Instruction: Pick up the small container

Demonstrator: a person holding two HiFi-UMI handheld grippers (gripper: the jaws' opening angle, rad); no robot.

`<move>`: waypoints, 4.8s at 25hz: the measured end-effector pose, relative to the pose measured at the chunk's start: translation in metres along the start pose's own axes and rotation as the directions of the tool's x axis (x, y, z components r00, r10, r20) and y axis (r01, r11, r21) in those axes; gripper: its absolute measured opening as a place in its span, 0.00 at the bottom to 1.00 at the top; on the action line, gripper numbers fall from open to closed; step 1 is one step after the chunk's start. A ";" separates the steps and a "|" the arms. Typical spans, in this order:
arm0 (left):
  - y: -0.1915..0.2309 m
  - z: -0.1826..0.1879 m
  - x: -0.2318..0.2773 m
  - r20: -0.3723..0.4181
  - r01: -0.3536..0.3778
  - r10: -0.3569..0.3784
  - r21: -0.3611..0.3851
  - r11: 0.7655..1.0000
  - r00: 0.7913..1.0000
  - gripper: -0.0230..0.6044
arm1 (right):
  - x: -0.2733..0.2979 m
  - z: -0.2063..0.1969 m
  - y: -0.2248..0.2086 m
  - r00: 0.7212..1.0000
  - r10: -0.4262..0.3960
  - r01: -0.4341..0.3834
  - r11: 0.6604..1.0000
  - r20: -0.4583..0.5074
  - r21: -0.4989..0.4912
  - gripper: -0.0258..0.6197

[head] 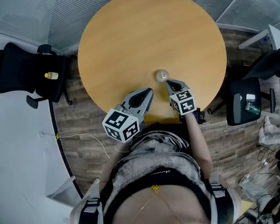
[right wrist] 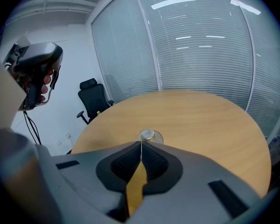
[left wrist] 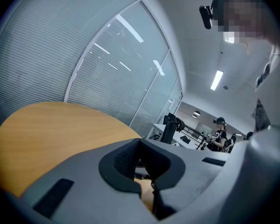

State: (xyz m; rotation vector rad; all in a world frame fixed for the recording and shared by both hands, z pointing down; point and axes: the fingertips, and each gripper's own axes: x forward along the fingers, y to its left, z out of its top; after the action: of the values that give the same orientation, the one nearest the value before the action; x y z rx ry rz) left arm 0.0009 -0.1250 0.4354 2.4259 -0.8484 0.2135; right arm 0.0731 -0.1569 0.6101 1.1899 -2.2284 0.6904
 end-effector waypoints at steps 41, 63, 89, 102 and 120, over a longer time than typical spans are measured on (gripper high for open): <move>0.019 -0.036 -0.003 -0.112 -0.072 0.064 -0.070 0.995 0.992 0.04 | 0.059 -0.030 -0.013 0.997 -0.006 0.008 1.000 -0.077 0.021 0.55; 0.033 -0.046 -0.022 -0.137 -0.129 0.117 -0.088 0.988 0.984 0.04 | 0.085 -0.023 -0.025 0.993 -0.115 0.115 0.993 0.015 0.023 0.56; 0.024 -0.047 -0.030 -0.106 -0.115 0.107 -0.079 0.990 0.989 0.04 | 0.085 -0.026 -0.020 0.999 0.052 -0.051 0.990 0.001 -0.132 0.56; 0.019 -0.046 -0.034 -0.095 -0.118 0.111 -0.070 0.991 0.989 0.04 | 0.084 -0.028 -0.022 0.999 0.053 -0.054 0.989 -0.009 -0.141 0.56; 0.020 -0.047 -0.046 -0.081 -0.132 0.126 -0.074 0.988 0.989 0.04 | 0.077 -0.033 -0.017 0.994 0.110 -0.108 0.983 0.001 -0.145 0.56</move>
State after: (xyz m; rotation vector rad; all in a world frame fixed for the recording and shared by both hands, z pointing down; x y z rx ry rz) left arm -0.0460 -0.0878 0.4688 2.2769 -0.9623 0.3132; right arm 0.0566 -0.1893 0.6877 1.0087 -2.3221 0.5548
